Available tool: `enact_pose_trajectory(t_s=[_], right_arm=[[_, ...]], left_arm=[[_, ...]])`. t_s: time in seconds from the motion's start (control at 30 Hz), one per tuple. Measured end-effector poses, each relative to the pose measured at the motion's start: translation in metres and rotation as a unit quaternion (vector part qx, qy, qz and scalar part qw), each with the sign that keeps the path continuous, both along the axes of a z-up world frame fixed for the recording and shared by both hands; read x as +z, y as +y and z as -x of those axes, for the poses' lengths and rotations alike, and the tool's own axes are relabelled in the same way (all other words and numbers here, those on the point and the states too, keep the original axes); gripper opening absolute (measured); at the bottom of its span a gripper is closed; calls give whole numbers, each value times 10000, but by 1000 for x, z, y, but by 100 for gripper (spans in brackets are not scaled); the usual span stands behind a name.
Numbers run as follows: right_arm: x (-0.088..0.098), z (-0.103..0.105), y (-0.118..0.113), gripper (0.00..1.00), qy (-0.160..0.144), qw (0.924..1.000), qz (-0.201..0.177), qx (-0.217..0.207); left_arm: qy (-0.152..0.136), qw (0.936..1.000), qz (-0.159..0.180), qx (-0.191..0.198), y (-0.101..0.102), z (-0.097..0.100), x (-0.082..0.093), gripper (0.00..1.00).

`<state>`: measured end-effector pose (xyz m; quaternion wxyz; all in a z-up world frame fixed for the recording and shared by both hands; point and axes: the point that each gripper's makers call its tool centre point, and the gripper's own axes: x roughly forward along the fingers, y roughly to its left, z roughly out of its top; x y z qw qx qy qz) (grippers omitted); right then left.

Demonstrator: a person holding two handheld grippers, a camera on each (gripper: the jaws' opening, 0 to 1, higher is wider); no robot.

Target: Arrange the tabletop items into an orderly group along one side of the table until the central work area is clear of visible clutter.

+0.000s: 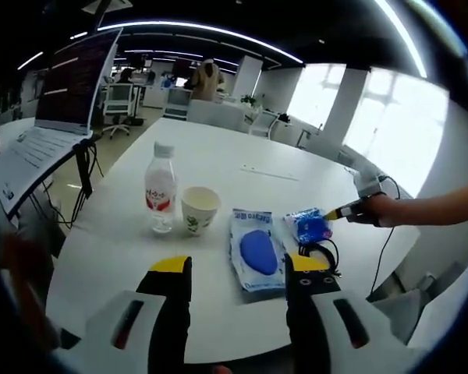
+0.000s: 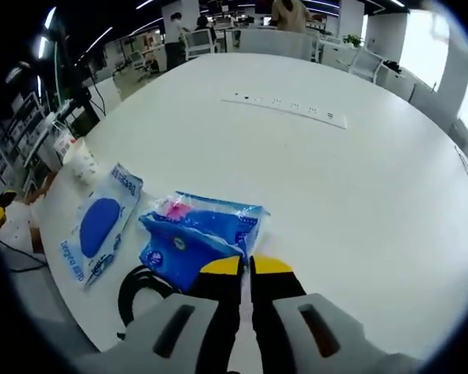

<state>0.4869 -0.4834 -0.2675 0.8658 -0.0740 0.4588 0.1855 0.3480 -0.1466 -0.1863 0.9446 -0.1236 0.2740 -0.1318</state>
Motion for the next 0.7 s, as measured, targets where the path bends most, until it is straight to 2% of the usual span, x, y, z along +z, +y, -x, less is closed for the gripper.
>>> enact_pose_trajectory(t_s=[0.1,0.2,0.47,0.57,0.7], right_arm=[[-3,1,0,2,58,10000,-19,36],[1,1,1,3,-29,9999,42,148],[5,2,1,4,-68,9999,-25,89],[-9,-11,-3,4,-104,9999,-12,128],[-15,-16,-4,4,-139,9998,-26,173]], left_arm=[[45,10000,-2,-40,-3,1,-2,48],[98,9999,-2,-110,-8,3,-4,48],[144,9997,-28,-208,-15,4,-6,48],[153,9997,1,-192,-15,4,-7,48],[165,9997,7,-204,-16,3,-8,48]])
